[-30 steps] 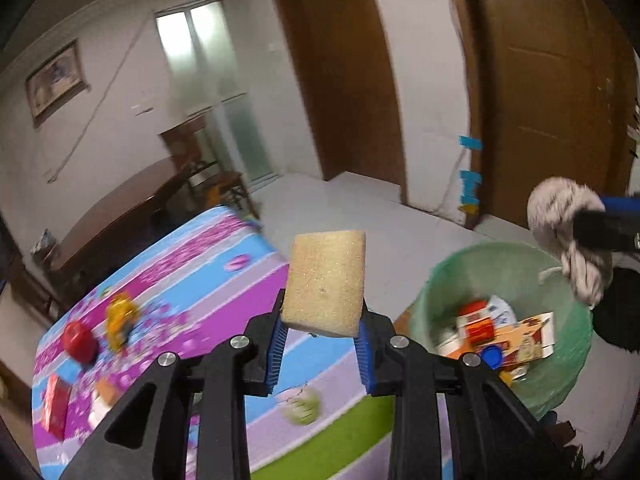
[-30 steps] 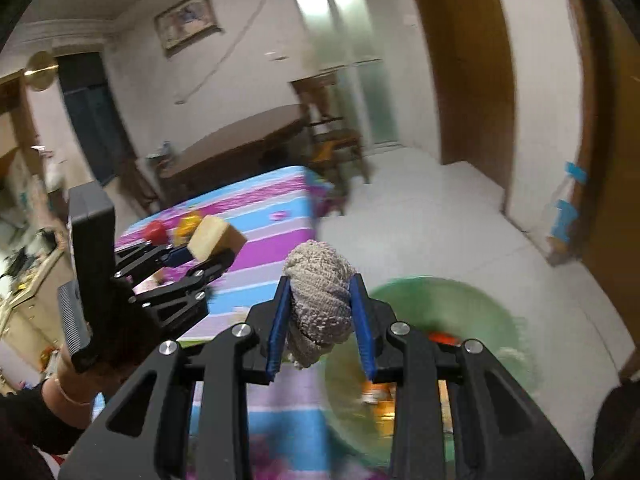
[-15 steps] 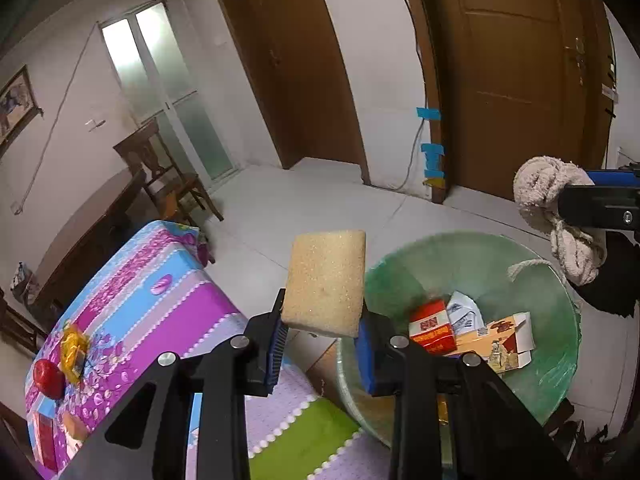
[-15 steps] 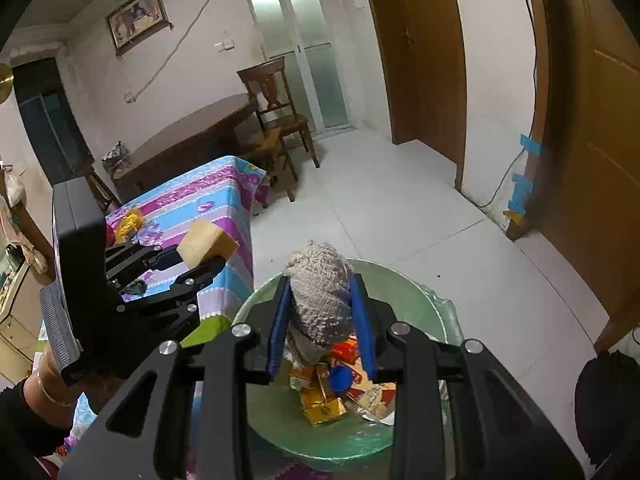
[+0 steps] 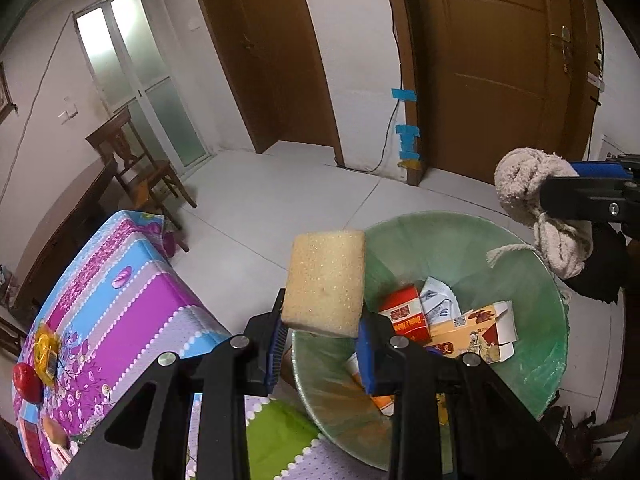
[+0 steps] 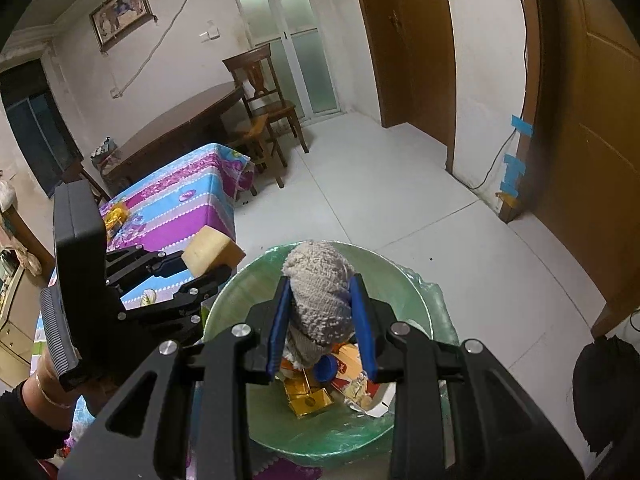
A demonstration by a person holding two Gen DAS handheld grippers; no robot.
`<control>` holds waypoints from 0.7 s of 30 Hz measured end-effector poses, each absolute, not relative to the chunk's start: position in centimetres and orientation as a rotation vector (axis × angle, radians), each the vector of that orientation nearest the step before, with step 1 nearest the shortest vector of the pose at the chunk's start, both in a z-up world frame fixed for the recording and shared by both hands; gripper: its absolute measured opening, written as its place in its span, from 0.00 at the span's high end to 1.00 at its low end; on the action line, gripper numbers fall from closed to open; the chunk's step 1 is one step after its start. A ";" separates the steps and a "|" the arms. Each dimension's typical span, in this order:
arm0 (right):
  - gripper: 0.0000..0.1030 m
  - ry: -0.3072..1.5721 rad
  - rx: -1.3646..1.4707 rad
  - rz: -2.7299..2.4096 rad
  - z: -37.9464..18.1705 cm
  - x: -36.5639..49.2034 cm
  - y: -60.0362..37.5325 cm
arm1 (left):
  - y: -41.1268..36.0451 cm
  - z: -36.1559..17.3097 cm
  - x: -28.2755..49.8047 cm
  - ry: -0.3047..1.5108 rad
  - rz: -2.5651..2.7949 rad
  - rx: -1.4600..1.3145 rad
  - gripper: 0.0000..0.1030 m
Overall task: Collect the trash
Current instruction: 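Open both grippers to drop the ball and sponge into the bin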
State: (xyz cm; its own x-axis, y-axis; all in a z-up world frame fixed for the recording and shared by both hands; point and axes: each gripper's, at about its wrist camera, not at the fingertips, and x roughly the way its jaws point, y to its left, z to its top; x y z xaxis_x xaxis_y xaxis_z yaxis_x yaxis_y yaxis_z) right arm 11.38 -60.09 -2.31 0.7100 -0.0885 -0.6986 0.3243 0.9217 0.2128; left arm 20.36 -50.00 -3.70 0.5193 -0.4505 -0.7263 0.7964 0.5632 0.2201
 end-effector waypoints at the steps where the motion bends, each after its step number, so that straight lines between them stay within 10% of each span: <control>1: 0.72 0.752 0.336 -0.234 -2.4 11.3 -60.2 | -50.1 -3.8 20.3 0.666 -0.803 0.587 0.69; 14: 0.69 0.787 0.340 -0.228 -3.3 12.0 -60.8 | -51.0 -4.6 20.8 0.693 -0.818 0.587 0.68; 15: 0.61 0.796 0.334 -0.230 -3.5 12.1 -60.8 | -51.1 -4.7 20.9 0.694 -0.816 0.589 0.65; 17: 0.56 0.790 0.328 -0.265 -3.6 12.0 -60.9 | -51.0 -4.8 21.0 0.705 -0.793 0.586 0.24; 21: 0.56 0.775 0.324 -0.272 -3.3 11.5 -61.1 | -50.4 -4.7 21.1 0.703 -0.802 0.569 0.24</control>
State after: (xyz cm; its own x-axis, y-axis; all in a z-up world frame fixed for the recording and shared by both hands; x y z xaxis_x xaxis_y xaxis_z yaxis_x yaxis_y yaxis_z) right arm 11.51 -61.06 -3.33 0.6840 -0.1200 -0.7195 0.3553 0.9163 0.1850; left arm 21.06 -50.38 -4.74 0.4975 -0.4437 -0.7454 0.7973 0.5725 0.1912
